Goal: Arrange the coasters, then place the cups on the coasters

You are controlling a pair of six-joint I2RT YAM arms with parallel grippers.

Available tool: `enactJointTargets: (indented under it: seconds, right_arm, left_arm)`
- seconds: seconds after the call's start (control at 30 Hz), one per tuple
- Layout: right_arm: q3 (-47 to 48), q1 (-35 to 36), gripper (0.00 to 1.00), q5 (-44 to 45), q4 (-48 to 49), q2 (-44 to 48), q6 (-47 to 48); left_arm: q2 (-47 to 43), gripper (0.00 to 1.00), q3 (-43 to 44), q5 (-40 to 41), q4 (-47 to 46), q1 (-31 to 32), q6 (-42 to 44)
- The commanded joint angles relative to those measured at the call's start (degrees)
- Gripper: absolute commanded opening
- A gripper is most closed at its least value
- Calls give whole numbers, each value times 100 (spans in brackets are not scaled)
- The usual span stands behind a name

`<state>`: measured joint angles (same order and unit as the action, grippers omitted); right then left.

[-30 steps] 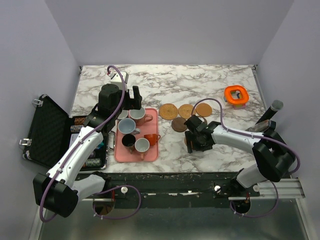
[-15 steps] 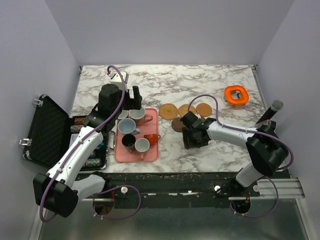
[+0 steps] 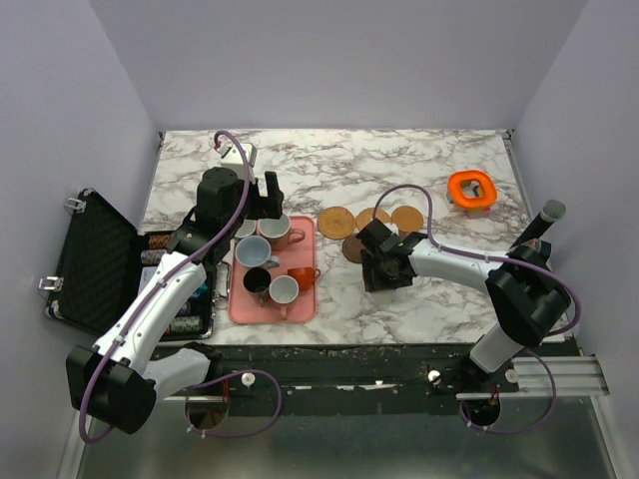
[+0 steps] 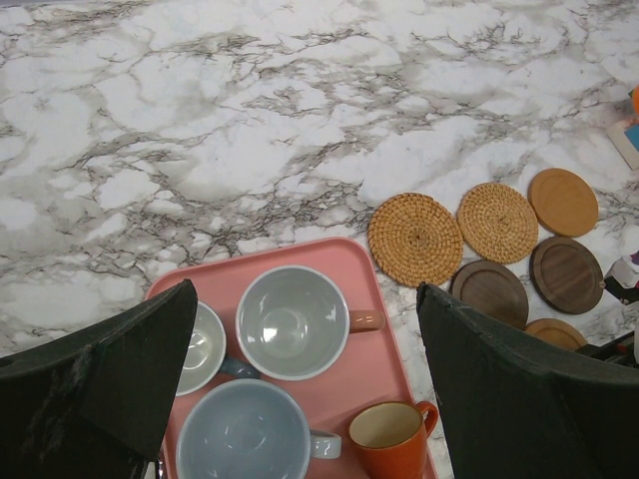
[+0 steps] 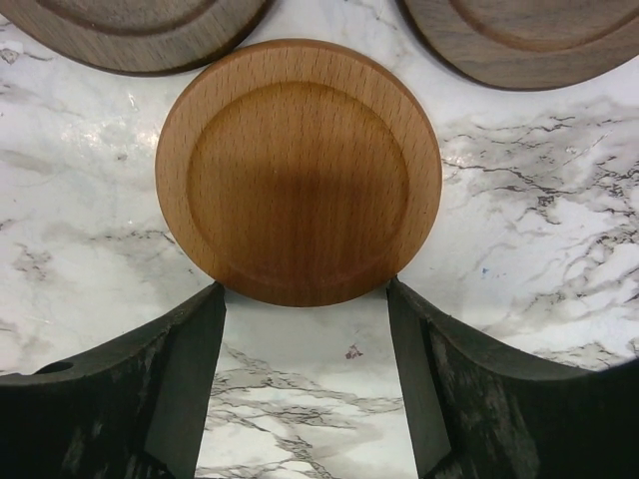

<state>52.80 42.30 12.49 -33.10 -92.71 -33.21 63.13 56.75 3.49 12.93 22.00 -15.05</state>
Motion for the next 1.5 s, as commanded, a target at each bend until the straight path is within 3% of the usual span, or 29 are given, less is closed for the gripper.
enactJointTargets:
  seconds: [0.0,0.83,1.27,1.47]
  right_arm:
    - [-15,-3,73,596,14,-248,-80]
    - [3,-20,75,746,32,-213,43]
    - [-173,-21,99,587,225,542,315]
    - [-261,-20,100,535,444,1342,447]
  left_arm:
    - [-91,99,-24,100,-97,24,-33]
    - [-100,99,-24,108,-89,32,-33]
    - [-117,99,-33,126,-98,24,-24]
    - [-135,99,-68,240,-133,24,-16]
